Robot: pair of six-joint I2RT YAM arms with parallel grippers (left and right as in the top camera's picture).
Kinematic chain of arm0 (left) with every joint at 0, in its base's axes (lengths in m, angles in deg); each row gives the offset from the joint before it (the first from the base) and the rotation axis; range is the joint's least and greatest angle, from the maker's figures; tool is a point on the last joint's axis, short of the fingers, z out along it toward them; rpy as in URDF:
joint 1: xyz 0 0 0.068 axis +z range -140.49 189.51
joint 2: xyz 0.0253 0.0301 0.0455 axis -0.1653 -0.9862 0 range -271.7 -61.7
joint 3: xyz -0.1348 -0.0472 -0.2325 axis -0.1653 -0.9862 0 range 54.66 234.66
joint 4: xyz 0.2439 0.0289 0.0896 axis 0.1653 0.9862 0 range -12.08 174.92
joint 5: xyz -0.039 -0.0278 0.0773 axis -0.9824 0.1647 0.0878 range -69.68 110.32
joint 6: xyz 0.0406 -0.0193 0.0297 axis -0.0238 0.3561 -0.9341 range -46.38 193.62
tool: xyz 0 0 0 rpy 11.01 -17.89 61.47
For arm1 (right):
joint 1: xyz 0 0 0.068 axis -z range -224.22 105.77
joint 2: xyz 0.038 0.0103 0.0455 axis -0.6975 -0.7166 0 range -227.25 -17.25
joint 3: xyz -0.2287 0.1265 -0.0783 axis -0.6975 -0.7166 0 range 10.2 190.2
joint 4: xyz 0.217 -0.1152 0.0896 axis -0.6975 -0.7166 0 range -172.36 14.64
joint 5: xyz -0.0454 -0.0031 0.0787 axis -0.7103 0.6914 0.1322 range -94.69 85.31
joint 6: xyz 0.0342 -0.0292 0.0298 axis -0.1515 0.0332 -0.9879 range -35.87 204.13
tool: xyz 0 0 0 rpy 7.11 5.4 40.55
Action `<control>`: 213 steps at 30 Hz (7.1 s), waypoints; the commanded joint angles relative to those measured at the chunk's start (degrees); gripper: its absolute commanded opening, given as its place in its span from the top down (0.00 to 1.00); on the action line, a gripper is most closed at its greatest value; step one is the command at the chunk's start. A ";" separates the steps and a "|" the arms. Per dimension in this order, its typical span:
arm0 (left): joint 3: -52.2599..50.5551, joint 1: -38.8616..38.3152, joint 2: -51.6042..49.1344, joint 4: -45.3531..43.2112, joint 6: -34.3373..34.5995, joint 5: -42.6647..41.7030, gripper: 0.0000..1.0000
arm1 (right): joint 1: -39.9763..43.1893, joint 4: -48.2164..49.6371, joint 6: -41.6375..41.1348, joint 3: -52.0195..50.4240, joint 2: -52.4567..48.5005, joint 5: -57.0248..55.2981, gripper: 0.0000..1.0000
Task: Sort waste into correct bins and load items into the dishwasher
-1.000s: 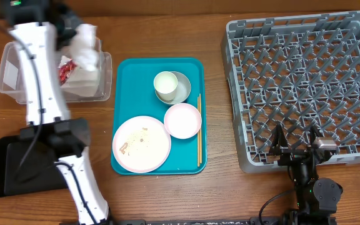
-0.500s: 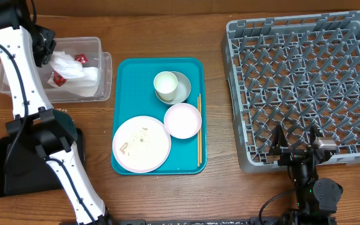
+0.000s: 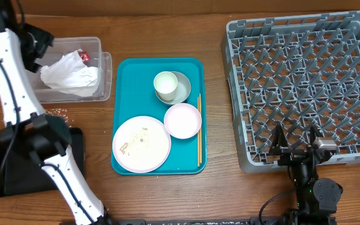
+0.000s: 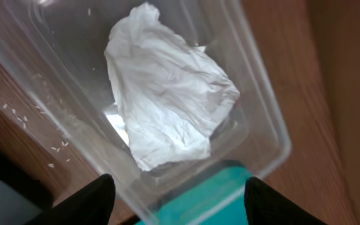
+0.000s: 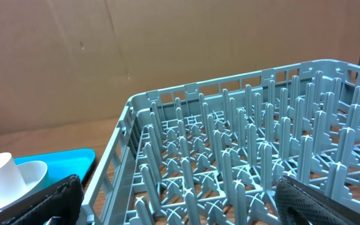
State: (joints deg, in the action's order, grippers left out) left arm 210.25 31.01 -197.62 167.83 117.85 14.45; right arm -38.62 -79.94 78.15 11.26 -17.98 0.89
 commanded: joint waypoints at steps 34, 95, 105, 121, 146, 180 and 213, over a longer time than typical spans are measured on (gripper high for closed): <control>-30.84 2.80 48.30 5.92 -5.22 20.24 0.00 | 0.20 0.24 0.02 -0.61 0.57 0.07 0.00; -31.87 9.99 32.15 6.88 -0.92 16.79 0.00 | -43.41 -44.33 -6.25 80.72 -74.20 0.20 0.00; -31.87 9.99 32.15 6.88 -0.92 16.76 0.00 | -50.56 -60.28 -15.32 98.73 -103.36 -0.90 0.00; -31.87 9.99 32.15 6.88 -0.92 16.79 0.00 | -50.56 -52.70 -30.18 96.06 -106.84 -2.60 0.19; -31.87 9.99 32.15 6.88 -0.92 16.79 0.00 | -55.15 -46.88 -46.31 91.14 -117.44 -17.46 0.35; -31.87 9.99 32.15 6.88 -0.92 16.79 0.00 | -57.79 -45.20 -46.14 91.14 -120.91 -20.55 0.49; -31.87 9.99 32.15 6.86 -0.92 16.79 0.00 | -57.77 -52.43 -46.14 96.43 -114.03 -18.80 0.92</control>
State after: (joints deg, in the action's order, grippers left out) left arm 178.38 41.02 -164.90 174.58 115.73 31.24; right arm -96.39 -132.29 32.01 105.80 -137.39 -17.53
